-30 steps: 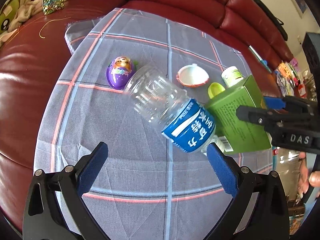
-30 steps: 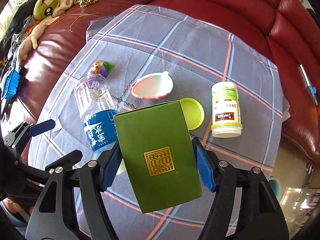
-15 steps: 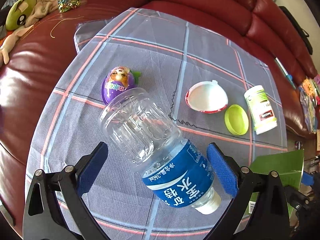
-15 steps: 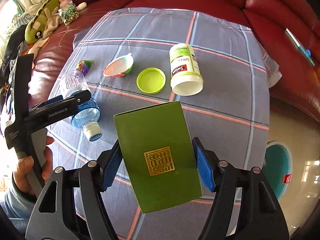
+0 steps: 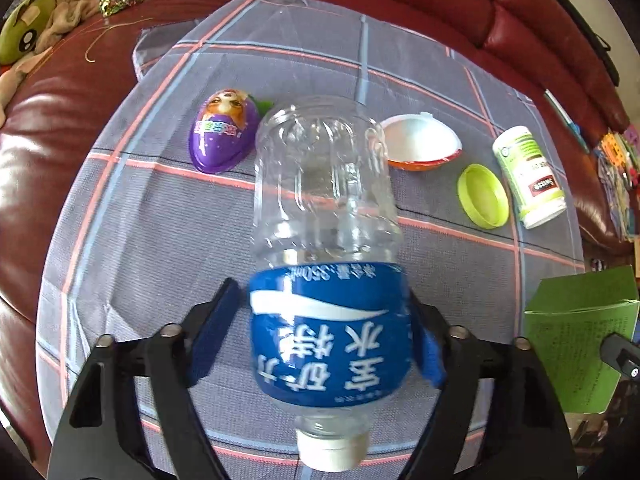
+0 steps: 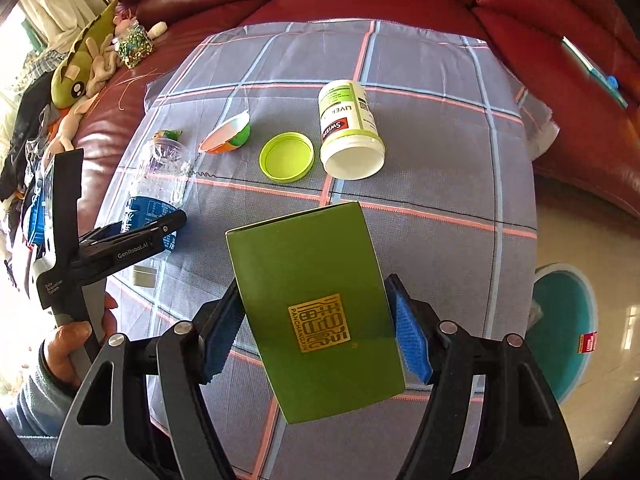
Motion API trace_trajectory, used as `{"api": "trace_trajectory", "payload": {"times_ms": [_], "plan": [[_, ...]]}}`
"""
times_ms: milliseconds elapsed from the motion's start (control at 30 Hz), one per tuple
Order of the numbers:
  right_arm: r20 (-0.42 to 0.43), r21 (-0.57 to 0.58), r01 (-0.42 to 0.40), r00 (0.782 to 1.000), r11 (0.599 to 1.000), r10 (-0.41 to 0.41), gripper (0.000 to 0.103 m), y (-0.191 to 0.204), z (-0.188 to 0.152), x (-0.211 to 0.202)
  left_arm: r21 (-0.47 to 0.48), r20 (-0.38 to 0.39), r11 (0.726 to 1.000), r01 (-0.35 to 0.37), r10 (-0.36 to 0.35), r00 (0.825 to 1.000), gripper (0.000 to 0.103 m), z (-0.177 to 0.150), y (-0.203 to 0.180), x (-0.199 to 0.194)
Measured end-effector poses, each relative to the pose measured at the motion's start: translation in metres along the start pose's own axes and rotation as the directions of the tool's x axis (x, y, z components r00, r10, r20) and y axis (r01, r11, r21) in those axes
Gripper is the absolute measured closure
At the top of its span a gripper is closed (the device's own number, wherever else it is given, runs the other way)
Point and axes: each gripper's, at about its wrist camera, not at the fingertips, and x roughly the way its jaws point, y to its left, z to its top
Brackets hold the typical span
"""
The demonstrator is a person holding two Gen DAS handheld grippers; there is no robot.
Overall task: Collect trash
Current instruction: 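Grasp the clear water bottle with left tool while right tool grasps green box, then carry the green box over the teal bin and open the right tool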
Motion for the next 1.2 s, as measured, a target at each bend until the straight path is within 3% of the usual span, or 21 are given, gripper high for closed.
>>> {"api": "trace_trajectory", "payload": {"times_ms": [33,367,633,933,1200], "plan": [[0.000,0.004,0.003,1.000,1.000,-0.003,0.037,-0.002,-0.001,-0.001,0.022,0.013,1.000,-0.022,0.022,1.000,0.038,-0.002,-0.003,-0.002],[0.042,0.067,-0.015,0.999,0.998,0.012,0.038,-0.021,-0.011,-0.012,0.132,0.042,0.991,-0.001,-0.004,0.999,0.038,-0.025,-0.023,-0.025],[0.131,0.143,-0.076,0.990,0.987,0.057,0.038,-0.046,-0.025,-0.042,0.243,0.064,0.968,0.067,-0.084,0.994,0.038,-0.041,-0.063,-0.057],[0.231,0.275,-0.093,0.972,0.957,0.028,0.038,-0.111,-0.059,-0.084,0.396,0.040,0.904,0.163,-0.194,0.980,0.038,-0.056,-0.136,-0.080],[0.297,0.399,-0.095,0.954,0.912,-0.030,0.038,-0.179,-0.101,-0.114,0.527,-0.006,0.822,0.215,-0.250,0.968,0.038,-0.074,-0.217,-0.084]]}}
